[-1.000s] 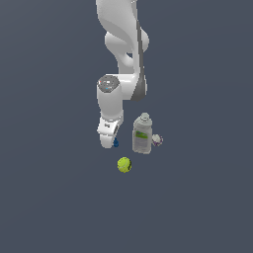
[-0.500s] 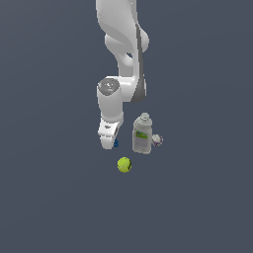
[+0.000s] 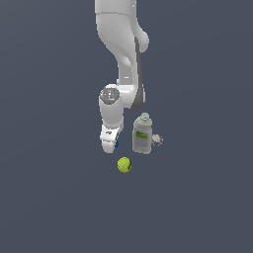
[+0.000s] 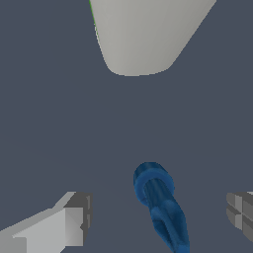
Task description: Pick up a designated object from a clutter of objects.
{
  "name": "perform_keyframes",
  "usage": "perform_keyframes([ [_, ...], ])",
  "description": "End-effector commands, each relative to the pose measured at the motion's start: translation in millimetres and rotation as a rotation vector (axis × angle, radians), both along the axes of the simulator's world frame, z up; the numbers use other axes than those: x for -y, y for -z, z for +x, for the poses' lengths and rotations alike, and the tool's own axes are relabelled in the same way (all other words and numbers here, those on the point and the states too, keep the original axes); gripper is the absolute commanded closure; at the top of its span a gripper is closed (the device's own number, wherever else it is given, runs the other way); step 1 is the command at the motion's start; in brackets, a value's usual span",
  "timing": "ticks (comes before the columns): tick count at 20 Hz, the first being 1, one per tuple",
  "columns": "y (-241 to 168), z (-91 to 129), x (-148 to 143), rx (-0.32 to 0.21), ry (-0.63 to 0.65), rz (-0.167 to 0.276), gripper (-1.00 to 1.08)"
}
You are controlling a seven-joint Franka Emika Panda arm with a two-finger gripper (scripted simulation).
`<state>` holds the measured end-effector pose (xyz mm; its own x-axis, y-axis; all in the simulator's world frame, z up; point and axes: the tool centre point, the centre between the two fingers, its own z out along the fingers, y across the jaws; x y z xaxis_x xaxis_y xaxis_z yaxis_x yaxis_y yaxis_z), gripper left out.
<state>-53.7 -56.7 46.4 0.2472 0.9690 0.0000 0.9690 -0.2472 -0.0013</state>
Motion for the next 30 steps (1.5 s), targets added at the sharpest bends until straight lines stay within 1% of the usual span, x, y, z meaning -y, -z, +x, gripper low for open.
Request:
perform_keyframes([
  [1,3.7,0.4,0.2,0.001,0.000,0.000,-0.92],
  [2,4.0,0.4,0.2,0.001,0.000,0.000,-0.92],
  [3,4.0,0.4,0.2,0.001,0.000,0.000,1.08],
  [14,3.8,0.6,0.3,0.001,0.000,0.000,1.08],
  [18,-2.4,1.1,2.1,0.001,0.000,0.000,1.08],
  [24,-27.5,3.4,8.9,0.001,-0.001,0.000,1.08],
  [30,-70.3,7.6,20.2,0.001,-0.001,0.001,1.08],
])
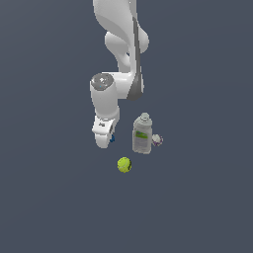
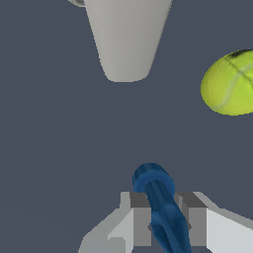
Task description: Pick up a designated object from a clutter of objects.
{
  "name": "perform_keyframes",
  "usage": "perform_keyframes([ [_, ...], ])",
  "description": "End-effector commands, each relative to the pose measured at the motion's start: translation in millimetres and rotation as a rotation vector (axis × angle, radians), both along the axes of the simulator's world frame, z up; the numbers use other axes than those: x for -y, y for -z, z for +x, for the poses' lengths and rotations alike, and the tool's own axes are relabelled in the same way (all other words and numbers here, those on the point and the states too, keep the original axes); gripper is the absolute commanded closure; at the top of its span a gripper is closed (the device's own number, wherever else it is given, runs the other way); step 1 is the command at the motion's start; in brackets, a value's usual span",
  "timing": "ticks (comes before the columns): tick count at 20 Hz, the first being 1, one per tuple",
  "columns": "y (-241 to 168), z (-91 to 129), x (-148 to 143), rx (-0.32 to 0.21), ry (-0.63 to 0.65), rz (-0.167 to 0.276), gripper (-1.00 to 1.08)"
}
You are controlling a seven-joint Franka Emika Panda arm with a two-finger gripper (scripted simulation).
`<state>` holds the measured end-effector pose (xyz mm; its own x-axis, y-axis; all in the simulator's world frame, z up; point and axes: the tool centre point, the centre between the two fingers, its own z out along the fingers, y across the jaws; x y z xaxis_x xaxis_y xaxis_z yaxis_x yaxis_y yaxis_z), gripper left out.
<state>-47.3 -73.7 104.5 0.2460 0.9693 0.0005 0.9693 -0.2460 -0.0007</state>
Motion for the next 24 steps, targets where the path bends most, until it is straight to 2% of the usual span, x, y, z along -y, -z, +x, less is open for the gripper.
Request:
perform_keyframes([
  [1,-20.9,2.0,5.5,0.001,0.000,0.001,1.08],
  [24,-245.7,27.5,67.6,0.001,0.000,0.002,1.08],
])
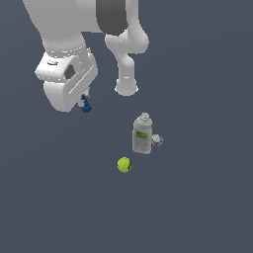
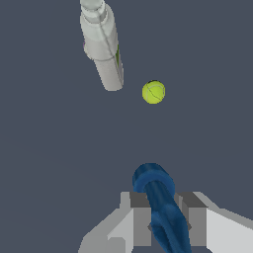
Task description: Pick up a designated object from a clutter of objects.
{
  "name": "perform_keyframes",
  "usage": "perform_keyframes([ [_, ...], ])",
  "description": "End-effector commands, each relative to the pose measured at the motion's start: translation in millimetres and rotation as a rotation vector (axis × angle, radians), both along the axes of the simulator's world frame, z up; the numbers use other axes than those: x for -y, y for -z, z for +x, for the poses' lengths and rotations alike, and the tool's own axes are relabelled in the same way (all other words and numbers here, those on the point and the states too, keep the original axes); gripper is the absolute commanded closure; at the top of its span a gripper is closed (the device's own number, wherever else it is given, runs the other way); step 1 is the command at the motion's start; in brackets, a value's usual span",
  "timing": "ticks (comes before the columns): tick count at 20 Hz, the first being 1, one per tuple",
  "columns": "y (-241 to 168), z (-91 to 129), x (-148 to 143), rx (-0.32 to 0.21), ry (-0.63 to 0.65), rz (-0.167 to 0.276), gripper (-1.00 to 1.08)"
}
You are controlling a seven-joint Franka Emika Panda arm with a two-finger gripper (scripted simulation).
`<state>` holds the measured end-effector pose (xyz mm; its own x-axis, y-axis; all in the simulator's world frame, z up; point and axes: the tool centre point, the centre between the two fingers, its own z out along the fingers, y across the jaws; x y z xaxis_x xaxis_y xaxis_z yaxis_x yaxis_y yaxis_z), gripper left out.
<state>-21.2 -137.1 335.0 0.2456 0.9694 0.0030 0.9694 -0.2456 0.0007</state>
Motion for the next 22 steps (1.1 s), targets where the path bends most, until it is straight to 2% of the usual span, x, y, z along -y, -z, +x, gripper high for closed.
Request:
perform_keyframes([
  [1,-24.8,2.8,7.1,-0.001,0.000,0.000,1.08],
  [11,-91.7,13.9,27.2,-0.001,0.002,-0.002,1.08],
  [22,-113.2,18.6,33.9,-0.001,0.002,-0.003,1.08],
])
